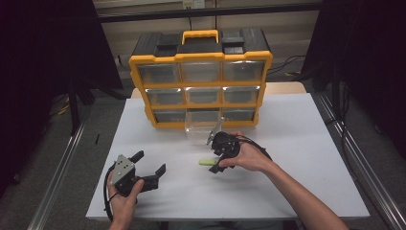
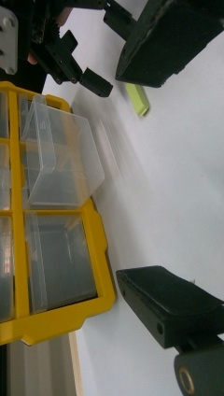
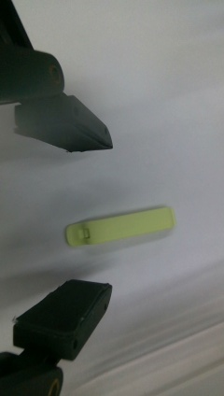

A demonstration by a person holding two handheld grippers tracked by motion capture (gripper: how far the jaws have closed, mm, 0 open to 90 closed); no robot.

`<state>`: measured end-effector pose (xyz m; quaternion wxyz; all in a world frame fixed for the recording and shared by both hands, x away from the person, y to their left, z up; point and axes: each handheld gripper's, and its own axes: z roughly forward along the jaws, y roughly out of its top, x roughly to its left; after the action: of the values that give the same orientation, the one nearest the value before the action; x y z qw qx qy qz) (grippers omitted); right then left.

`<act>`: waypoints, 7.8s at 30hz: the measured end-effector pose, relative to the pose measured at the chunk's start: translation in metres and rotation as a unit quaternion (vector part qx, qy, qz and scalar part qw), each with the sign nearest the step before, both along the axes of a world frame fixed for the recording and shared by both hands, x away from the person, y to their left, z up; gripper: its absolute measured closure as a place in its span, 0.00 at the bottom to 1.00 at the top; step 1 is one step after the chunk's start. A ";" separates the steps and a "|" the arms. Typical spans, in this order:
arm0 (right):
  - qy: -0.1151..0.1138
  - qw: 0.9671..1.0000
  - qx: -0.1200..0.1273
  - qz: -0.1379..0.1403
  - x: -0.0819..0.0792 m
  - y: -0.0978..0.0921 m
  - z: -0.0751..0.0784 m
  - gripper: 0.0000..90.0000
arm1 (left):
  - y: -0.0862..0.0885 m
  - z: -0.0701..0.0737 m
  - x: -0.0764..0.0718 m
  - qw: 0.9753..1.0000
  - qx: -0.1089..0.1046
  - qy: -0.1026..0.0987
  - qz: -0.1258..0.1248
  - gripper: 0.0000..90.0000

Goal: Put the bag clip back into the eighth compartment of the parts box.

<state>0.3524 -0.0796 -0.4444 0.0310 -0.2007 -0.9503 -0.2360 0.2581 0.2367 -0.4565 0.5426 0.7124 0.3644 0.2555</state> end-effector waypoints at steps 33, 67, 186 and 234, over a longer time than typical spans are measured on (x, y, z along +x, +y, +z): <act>0.017 0.996 -0.074 0.045 0.028 0.024 -0.007 0.67 | -0.001 -0.001 0.001 1.000 -0.004 0.003 -0.010 0.06; 0.013 0.996 -0.086 0.038 0.024 0.021 -0.002 0.87 | -0.001 -0.001 0.000 1.000 -0.001 0.002 -0.008 0.06; -0.061 0.998 0.005 -0.009 0.086 0.007 0.113 0.87 | 0.001 0.000 0.000 1.000 -0.002 -0.002 -0.004 0.06; -0.034 0.996 -0.073 -0.029 0.108 0.019 0.076 0.87 | 0.001 0.000 0.001 1.000 0.000 -0.004 -0.007 0.06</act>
<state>0.4608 -0.0605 -0.3683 -0.0232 -0.2213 -0.9594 -0.1734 0.2590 0.2380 -0.4568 0.5461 0.7139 0.3573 0.2541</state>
